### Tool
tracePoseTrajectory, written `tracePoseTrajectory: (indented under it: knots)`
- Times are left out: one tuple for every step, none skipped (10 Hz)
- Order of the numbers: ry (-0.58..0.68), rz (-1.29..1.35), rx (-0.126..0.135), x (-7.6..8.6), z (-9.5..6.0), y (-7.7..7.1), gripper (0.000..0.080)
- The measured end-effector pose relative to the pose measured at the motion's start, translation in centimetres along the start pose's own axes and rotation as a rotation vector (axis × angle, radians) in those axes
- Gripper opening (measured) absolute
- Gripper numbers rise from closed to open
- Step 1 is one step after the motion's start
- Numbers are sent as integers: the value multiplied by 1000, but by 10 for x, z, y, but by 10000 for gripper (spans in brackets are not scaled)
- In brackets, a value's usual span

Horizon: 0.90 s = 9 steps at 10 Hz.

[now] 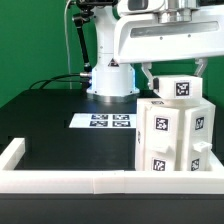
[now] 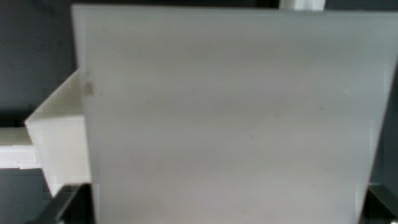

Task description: Assemble cabinet

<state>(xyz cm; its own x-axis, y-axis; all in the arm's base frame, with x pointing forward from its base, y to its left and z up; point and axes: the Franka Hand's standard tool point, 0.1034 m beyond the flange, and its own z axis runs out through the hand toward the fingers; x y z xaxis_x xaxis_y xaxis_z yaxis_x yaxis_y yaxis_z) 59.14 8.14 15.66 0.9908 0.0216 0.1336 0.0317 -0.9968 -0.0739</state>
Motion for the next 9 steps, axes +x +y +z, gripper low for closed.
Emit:
tracePoseTrajectory:
  knots:
    - [0, 0, 0, 0, 0, 0, 560]
    - [0, 16, 0, 0, 0, 0, 560]
    - [0, 14, 0, 0, 0, 0, 560]
    - [0, 16, 0, 0, 0, 0, 560]
    - [0, 112, 3, 0, 0, -1, 560]
    - [0, 184, 3, 0, 0, -2, 560]
    - [9, 274, 5, 1, 0, -3, 560]
    - [13, 392, 11, 1, 1, -5, 560]
    - [19, 500, 17, 1, 1, -5, 560]
